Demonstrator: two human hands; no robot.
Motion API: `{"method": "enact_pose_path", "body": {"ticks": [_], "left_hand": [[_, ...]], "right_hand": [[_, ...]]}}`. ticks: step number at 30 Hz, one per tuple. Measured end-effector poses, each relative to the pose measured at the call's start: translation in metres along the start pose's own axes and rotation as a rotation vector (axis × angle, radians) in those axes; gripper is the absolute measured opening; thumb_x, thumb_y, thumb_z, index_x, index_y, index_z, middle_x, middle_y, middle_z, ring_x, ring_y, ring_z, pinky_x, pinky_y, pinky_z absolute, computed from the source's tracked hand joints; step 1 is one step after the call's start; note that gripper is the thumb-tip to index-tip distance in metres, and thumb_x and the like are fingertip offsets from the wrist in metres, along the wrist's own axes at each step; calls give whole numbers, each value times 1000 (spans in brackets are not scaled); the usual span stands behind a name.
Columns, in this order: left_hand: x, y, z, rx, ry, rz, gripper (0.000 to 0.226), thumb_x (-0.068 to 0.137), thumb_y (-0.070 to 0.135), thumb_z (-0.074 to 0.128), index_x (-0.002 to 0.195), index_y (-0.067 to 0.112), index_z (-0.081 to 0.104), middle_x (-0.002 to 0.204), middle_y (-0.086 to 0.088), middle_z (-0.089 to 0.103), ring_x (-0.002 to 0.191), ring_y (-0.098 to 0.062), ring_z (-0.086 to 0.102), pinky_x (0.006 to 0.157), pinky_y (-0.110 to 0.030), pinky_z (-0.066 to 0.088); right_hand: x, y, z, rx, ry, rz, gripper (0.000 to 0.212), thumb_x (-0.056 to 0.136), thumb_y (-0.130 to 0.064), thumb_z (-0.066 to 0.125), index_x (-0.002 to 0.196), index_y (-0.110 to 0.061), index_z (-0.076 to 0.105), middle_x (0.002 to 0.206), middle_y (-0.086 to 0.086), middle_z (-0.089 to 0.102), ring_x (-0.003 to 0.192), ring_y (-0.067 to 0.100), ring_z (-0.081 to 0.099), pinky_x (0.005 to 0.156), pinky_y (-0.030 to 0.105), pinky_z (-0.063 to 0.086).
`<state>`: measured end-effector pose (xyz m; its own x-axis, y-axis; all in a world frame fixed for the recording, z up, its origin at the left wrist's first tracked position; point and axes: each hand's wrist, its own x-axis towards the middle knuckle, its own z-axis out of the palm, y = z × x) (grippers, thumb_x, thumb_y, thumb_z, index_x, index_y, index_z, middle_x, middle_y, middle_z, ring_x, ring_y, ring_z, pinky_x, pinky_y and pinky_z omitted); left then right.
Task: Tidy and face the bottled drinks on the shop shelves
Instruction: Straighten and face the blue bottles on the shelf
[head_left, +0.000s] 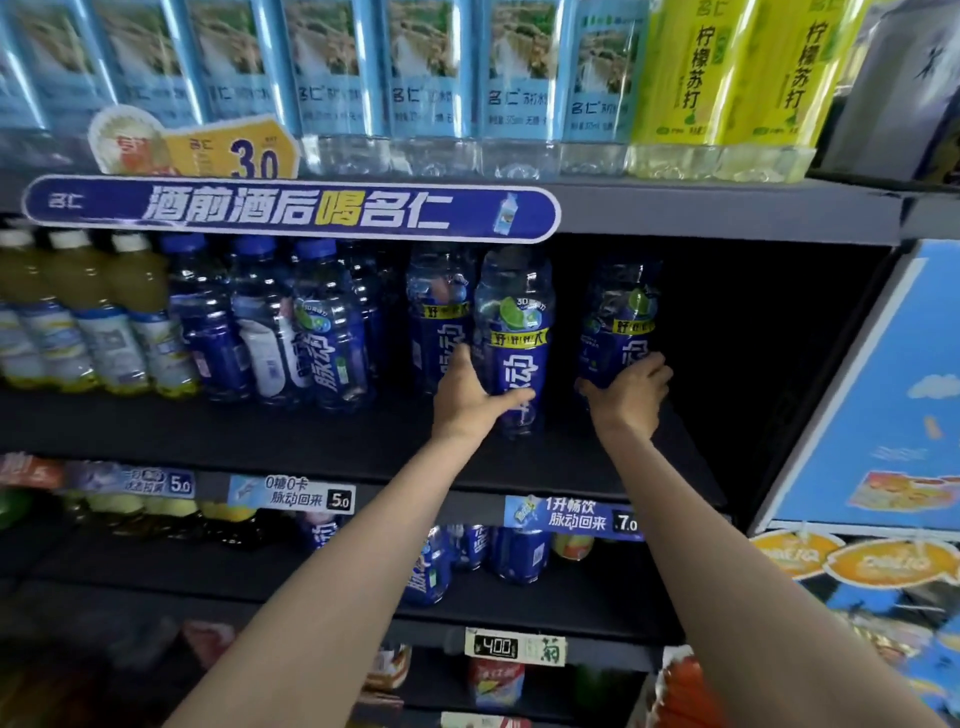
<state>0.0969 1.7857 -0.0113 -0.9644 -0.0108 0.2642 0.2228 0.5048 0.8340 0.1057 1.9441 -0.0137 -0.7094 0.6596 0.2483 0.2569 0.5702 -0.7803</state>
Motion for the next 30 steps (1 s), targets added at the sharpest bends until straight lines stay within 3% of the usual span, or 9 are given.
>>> {"method": "enact_pose_path", "body": {"ticks": [4, 9, 12, 16, 20, 22, 25, 27, 30], "left_hand": [[-21, -4, -27, -16, -50, 17, 78, 65, 30, 84, 125, 7, 39, 128, -6, 54, 118, -22, 52, 91, -24, 38], [-45, -7, -68, 7, -170, 81, 82, 65, 31, 84, 131, 15, 37, 125, 2, 54, 114, -15, 52, 85, -21, 38], [-57, -7, -96, 15, -315, 111, 79, 71, 27, 81, 134, 18, 35, 116, 13, 47, 105, -4, 45, 80, -13, 34], [-70, -30, -136, -131, -567, -2, 69, 73, 20, 79, 130, 25, 39, 128, 14, 49, 118, -2, 47, 101, -22, 36], [-88, -46, -174, -203, -723, -156, 55, 75, 22, 76, 122, 25, 48, 122, 8, 62, 106, -3, 58, 87, -20, 44], [-98, -48, -190, -325, -719, -190, 46, 74, 20, 75, 116, 17, 56, 102, 4, 71, 91, -9, 66, 76, -20, 47], [-112, -52, -209, -342, -623, -197, 56, 57, 37, 82, 107, 20, 63, 102, -3, 71, 95, -18, 65, 84, -33, 47], [-120, -50, -223, -246, -510, -181, 58, 54, 44, 81, 104, 23, 63, 103, 0, 70, 97, -17, 65, 93, -35, 47], [-128, -48, -243, 114, -337, -97, 54, 66, 42, 80, 107, 19, 53, 105, 8, 62, 95, -11, 58, 84, -29, 45]], "right_hand": [[-36, -3, -6, 277, 128, -126, 70, 83, -27, 71, 134, 4, 34, 135, 24, 37, 125, 41, 38, 100, 44, 36], [-89, -47, -20, 619, -478, -303, 80, 75, -36, 74, 138, -12, 32, 121, -6, 52, 112, 8, 53, 89, 10, 43], [-112, -70, -16, 514, -455, -397, 92, 66, -24, 85, 138, -14, 28, 111, -11, 53, 97, 1, 54, 74, -1, 42], [-138, -81, -22, 514, -381, -364, 86, 58, -32, 89, 128, -19, 40, 106, -13, 60, 100, 5, 59, 89, 21, 49], [-166, -95, -21, 608, -488, -252, 87, 49, -49, 89, 120, -20, 49, 109, -7, 65, 99, 11, 64, 91, 38, 53], [-180, -105, -16, 650, -517, -177, 86, 46, -56, 85, 116, -19, 52, 108, -3, 67, 98, 14, 66, 90, 41, 53], [-199, -120, -11, 601, -549, -155, 74, 65, -60, 74, 120, -16, 51, 114, 0, 64, 104, 19, 63, 94, 45, 50], [-212, -130, -9, 476, -578, -154, 92, 63, -73, 65, 127, -10, 46, 120, 4, 61, 108, 21, 60, 94, 43, 49], [-236, -143, -6, 422, -634, -63, 94, 53, -75, 71, 110, -3, 48, 95, 5, 62, 82, 19, 61, 67, 33, 51]]}}
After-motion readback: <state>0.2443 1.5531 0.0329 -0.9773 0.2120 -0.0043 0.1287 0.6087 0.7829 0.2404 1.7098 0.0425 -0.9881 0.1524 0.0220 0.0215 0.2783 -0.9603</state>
